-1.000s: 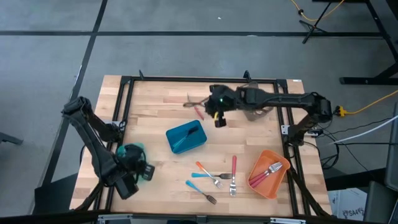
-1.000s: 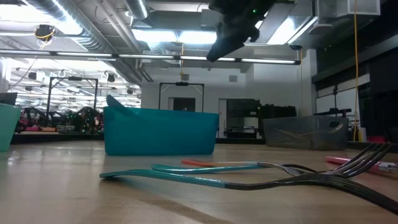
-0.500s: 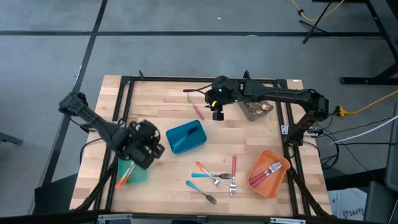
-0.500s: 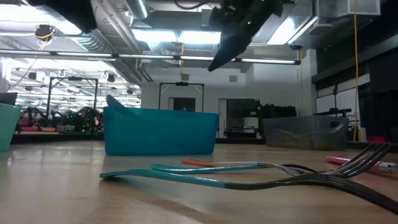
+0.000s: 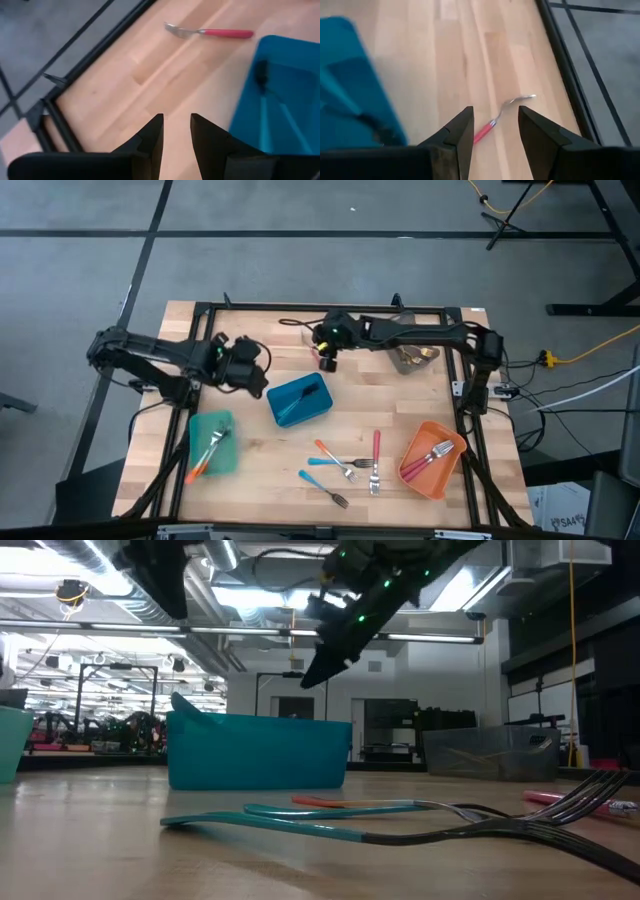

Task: Sort silverware by color (type)
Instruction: Put the top pink fork into the orange bin

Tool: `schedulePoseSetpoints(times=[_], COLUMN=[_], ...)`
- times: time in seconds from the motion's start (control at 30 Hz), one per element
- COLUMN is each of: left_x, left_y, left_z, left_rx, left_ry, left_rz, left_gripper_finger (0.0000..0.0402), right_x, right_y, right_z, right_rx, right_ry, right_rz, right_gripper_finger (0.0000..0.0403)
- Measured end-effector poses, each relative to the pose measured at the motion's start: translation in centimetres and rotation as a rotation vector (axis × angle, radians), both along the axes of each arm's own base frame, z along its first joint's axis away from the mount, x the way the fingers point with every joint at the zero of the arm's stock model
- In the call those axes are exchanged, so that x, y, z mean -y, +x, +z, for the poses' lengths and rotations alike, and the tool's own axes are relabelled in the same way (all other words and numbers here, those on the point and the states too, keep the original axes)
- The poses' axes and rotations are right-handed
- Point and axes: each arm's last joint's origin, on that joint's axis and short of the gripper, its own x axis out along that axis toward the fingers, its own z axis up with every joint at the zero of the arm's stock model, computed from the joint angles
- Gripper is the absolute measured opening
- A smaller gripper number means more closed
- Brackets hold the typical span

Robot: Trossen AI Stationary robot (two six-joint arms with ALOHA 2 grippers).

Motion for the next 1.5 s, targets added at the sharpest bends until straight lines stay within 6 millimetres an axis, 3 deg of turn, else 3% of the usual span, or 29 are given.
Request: schedulePoseSetpoints(times=[0.43,0.73,1.5], left_x=[-4.2,-5.0,-5.1], left_y=[0.0,0.0,0.3], left_z=[0.0,0.0,0.0], left_rx=[-0.052,-0.050,-0.012], left_ry=[-0.005,-0.006,-0.003], left_rz=[0.116,0.153,0.154], left_gripper_finger=[0.0091,0.0091,0.0091], right_x=[4.3,4.4,4.4], right_y=[1.2,2.1,2.8], right_z=[-5.2,-8.9,-11.5], right_rx=[0.038,-0.011,-0.032], right_ry=[0.198,0.253,0.228], right_rz=[-0.229,-0.214,-0.252], right_gripper_finger=[0.0144,0.0144,0.0144])
